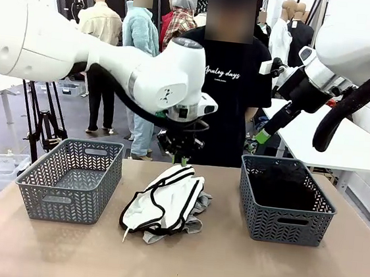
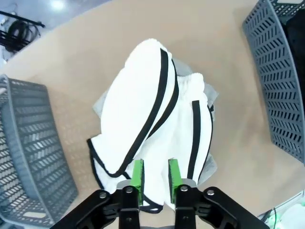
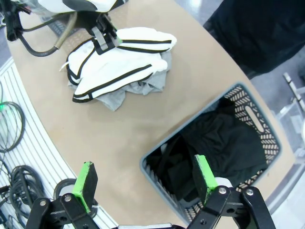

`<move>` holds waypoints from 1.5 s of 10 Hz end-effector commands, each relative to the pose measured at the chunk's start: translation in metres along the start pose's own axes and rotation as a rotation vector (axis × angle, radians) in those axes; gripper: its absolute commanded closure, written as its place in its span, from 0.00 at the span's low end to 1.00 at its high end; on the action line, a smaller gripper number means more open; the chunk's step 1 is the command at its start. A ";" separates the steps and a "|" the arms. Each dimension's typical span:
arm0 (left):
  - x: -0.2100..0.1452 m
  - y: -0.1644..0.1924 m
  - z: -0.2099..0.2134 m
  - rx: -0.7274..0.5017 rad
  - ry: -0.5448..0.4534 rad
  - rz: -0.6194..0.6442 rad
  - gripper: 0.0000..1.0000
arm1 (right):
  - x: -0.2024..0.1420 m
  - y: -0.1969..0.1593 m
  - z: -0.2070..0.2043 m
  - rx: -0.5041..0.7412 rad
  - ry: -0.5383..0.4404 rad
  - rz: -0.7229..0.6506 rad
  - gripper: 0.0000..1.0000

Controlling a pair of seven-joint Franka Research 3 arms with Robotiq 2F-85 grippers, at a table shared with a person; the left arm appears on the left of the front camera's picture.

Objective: Sort the tops and bottoms.
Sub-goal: Lift clothes from the center of the table with your left hand.

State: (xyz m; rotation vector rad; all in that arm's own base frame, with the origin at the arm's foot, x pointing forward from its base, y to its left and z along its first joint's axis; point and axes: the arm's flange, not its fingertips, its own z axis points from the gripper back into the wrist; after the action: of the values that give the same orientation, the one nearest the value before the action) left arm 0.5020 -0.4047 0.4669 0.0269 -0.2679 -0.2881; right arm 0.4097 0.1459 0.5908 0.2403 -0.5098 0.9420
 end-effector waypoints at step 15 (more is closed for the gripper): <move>0.002 0.026 -0.085 -0.022 -0.109 -0.094 0.15 | 0.001 -0.001 0.000 -0.006 0.003 0.009 0.00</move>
State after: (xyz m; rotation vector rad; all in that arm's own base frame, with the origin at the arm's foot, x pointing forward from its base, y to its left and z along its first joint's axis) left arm 0.5263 -0.3781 0.3918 0.0116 -0.3555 -0.3828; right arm 0.4097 0.1458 0.5909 0.2403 -0.5098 0.9419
